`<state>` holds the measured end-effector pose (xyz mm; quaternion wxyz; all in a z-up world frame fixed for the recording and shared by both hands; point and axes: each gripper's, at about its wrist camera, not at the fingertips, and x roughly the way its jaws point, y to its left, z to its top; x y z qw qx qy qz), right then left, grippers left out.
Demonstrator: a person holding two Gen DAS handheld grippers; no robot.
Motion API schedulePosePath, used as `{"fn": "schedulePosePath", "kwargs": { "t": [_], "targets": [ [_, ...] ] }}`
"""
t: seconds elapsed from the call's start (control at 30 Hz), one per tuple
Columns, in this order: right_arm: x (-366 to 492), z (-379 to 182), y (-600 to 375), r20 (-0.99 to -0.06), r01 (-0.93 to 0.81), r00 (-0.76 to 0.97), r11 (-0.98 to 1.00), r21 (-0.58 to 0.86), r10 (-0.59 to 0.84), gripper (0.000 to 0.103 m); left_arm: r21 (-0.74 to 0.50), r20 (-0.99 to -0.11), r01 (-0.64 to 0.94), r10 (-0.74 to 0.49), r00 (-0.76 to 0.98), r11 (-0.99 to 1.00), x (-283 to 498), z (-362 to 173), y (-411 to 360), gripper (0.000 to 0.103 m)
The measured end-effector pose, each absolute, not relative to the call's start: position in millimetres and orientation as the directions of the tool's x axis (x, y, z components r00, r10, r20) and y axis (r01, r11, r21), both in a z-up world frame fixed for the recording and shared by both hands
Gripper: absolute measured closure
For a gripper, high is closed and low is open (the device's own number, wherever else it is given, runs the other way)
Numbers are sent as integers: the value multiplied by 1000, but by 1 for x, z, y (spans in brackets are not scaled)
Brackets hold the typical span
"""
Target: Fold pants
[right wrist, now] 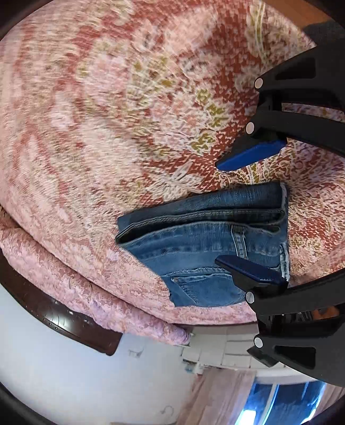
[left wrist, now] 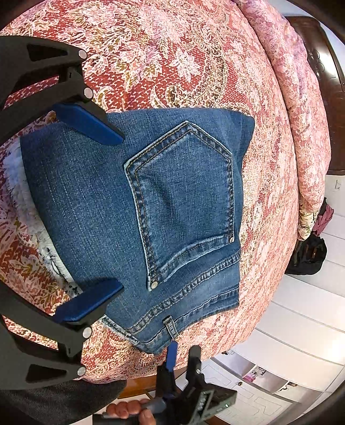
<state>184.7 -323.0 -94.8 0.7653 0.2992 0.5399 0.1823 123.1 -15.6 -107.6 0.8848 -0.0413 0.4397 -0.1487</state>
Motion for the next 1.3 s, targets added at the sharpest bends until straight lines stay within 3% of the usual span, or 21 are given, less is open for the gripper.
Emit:
{"fn": "schedulePosePath", "kwargs": {
  "t": [0.23,0.53,0.57,0.63,0.7,0.9,1.07,1.3],
  "targets": [
    [196,-109,-311,-665,8,317,699,715,676,38,-203,-765,227,-299,570,953,123,-107,-15,2],
    [201,-108,-268,-745,-152,240,782,604,622,36,-203,-765,226,-299,571,953,123,-108,-15,2],
    [200,-106,-263,-756,-172,237,792,586,610,38,-205,-764,226,-300,571,952,123,-108,-15,2],
    [199,-102,-254,-780,-212,239,815,539,578,60,-207,-763,225,-301,572,952,123,-107,-15,2],
    [199,-106,-253,-775,-207,246,813,544,582,67,-204,-763,226,-299,572,953,124,-107,-15,2],
    [189,-119,-266,-739,-181,273,787,589,616,69,-195,-771,239,-300,562,951,123,-102,-15,2],
    [189,-126,-274,-708,-164,277,758,632,650,69,-323,-713,218,-388,584,921,114,-87,25,2],
    [181,-127,-288,-697,-163,281,749,643,660,68,-685,-563,120,-626,540,719,139,-109,100,2]
  ]
}}
